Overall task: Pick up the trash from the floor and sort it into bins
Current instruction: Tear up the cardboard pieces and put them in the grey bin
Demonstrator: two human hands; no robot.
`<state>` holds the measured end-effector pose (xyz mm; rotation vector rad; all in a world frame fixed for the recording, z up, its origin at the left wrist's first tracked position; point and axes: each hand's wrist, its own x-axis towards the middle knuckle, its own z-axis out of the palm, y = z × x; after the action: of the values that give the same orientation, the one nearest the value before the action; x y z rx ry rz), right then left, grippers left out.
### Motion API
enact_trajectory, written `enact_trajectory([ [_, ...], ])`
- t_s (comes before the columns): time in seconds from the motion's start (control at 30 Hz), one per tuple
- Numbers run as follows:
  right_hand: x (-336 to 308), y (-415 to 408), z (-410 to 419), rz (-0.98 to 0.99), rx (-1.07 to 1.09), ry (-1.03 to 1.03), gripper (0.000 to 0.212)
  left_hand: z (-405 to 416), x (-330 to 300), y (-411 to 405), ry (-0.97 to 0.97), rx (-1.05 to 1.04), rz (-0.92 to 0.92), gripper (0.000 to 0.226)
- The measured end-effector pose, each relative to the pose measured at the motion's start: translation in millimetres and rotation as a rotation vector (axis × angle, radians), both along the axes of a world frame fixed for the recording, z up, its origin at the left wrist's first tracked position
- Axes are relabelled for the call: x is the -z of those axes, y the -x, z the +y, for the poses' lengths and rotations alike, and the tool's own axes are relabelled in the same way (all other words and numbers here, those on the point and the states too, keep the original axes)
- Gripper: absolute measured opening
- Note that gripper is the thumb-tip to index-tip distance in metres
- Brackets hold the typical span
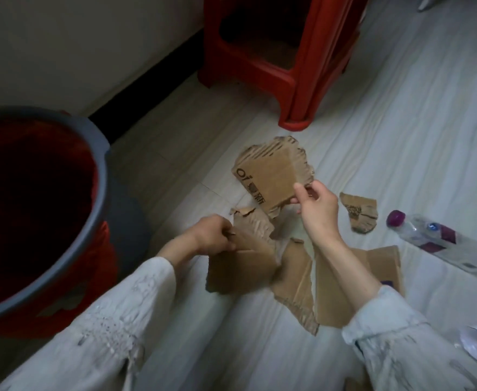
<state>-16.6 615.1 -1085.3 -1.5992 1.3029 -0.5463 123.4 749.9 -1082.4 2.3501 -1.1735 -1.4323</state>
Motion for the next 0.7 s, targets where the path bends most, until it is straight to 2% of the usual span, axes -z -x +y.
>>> enact_trajectory([
  [0.1,-38,-11,-3,-0.086,0.101,0.229,0.020,-2,-37,-15,0.208,-0.197,-0.045,0.021],
  [0.23,-88,-29,2,-0.077,0.130,0.486,0.018,-5,-88,-25,0.512,-0.376,-0.129,0.017],
  [0.3,-105,-37,6,-0.100,0.097,0.492,0.017,-6,-113,-27,0.651,-0.401,-0.203,0.020],
  [0.4,-134,-51,14,-0.278,0.002,0.435,0.015,3,-149,-39,0.856,-0.434,-0.412,0.017],
  [0.5,-163,-70,22,-0.375,-0.112,0.476,0.013,21,-173,-62,1.000,-0.415,-0.562,0.012],
  [0.63,-190,-107,41,-0.412,-0.284,0.526,0.019,58,-197,-102,1.110,-0.422,-0.537,0.011],
  [0.7,-200,-125,51,-0.437,-0.380,0.501,0.021,76,-203,-117,1.128,-0.447,-0.449,0.015],
])
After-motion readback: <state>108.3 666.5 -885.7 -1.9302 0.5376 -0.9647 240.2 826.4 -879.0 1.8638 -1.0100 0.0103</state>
